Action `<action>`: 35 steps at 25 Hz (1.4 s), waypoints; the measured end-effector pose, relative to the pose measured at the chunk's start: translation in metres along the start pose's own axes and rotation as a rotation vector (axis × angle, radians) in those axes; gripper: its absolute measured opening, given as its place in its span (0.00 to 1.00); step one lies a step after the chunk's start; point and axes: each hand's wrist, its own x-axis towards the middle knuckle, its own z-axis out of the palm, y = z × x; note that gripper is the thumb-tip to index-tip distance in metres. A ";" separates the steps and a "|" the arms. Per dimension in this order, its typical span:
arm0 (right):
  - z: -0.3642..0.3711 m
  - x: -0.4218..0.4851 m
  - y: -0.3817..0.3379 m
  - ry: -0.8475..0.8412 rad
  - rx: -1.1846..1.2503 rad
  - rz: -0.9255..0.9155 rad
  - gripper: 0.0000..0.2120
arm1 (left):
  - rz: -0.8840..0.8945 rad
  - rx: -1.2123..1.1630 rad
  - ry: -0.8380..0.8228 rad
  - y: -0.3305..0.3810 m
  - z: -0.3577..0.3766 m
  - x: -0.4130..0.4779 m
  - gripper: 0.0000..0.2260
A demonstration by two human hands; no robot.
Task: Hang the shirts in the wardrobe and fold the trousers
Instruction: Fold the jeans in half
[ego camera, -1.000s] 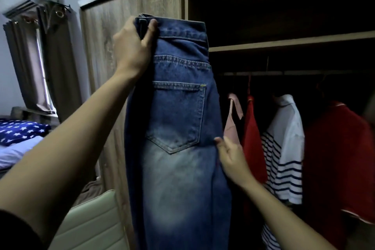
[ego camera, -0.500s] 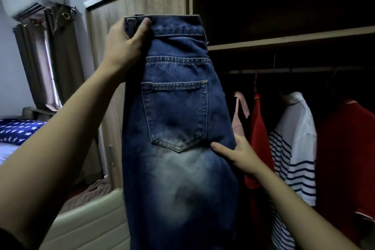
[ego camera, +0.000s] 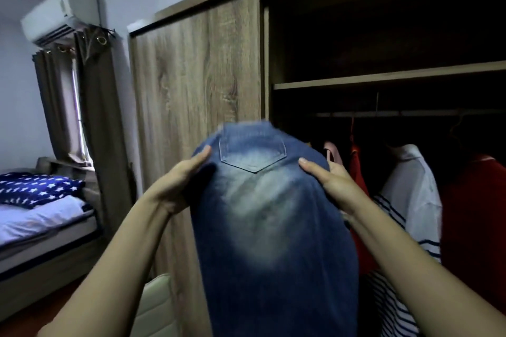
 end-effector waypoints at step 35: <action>-0.039 -0.031 -0.008 -0.097 -0.284 -0.284 0.41 | 0.721 0.260 0.256 0.026 0.037 -0.021 0.16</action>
